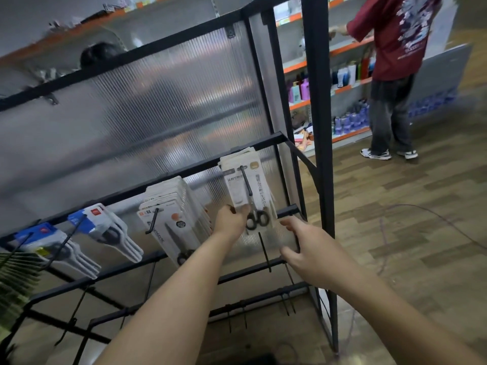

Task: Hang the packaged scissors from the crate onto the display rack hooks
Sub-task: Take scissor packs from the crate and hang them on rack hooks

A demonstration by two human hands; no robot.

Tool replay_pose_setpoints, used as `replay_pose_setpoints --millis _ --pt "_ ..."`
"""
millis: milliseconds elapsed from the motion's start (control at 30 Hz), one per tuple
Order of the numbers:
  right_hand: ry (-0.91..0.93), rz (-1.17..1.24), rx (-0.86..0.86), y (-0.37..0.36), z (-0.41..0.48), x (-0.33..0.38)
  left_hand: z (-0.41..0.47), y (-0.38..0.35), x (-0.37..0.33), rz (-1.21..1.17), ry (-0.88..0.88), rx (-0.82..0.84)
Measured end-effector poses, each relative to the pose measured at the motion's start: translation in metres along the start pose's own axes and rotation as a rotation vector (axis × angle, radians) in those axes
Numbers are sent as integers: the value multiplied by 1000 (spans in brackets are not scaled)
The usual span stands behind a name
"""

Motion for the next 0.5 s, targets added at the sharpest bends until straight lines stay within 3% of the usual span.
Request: replay_pose_setpoints --millis 133,333,500 --pt "-27 -27 19 -7 -6 -3 -12 10 5 95 13 34" --pt "7 -105 7 -20 -6 36 -70 55 -14 609 -193 55" --pt "95 -187 33 -48 -17 94 -128 121 -5 575 -320 -24"
Point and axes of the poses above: each hand's wrist, its own z-axis towards the middle knuckle, its own y-axis out of the back of the hand, x = y × z, the point moved 9 cm from there along z, towards the middle knuckle, and after that the axes turned 4 degrees about -y, right-handed, at the moved point
